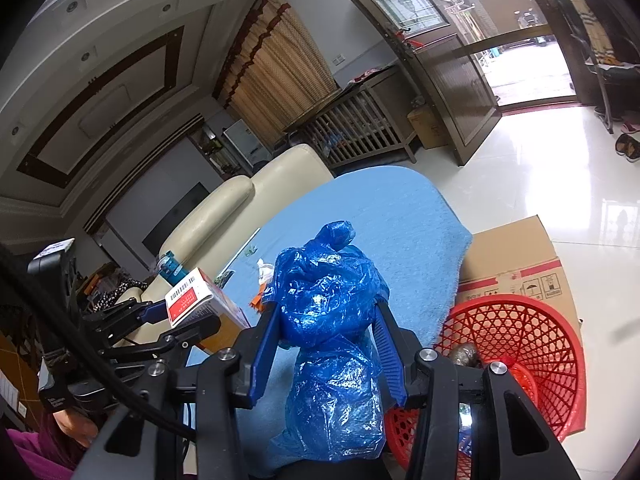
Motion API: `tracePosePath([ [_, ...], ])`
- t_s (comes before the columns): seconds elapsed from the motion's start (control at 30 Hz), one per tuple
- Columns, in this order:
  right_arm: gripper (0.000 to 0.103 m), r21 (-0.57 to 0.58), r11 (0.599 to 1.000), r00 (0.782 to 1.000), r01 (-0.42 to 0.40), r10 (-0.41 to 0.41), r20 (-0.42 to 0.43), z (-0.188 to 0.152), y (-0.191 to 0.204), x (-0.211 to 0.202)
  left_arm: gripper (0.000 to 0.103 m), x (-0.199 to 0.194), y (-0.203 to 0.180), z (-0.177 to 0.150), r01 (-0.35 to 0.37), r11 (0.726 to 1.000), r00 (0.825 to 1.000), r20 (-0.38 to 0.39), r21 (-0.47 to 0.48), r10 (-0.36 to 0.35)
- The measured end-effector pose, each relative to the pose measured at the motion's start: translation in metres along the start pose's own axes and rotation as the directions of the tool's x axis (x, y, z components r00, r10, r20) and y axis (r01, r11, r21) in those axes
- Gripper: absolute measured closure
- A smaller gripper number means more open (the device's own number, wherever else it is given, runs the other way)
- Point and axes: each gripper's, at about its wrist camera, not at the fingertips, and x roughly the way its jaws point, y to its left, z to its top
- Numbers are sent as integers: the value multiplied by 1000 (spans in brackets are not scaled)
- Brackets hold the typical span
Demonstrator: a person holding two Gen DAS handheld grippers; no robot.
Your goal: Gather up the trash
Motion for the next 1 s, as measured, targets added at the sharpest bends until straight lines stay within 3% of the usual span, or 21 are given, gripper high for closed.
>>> tracePosePath([
  [0.87, 53, 54, 998, 999, 40, -41, 27, 2, -13, -24, 49, 12, -37, 15, 33, 995, 999, -6, 94, -32],
  [1.0, 53, 59, 997, 998, 49, -51, 26, 2, -15, -26, 49, 15, -39, 18, 64, 994, 998, -10, 89, -63],
])
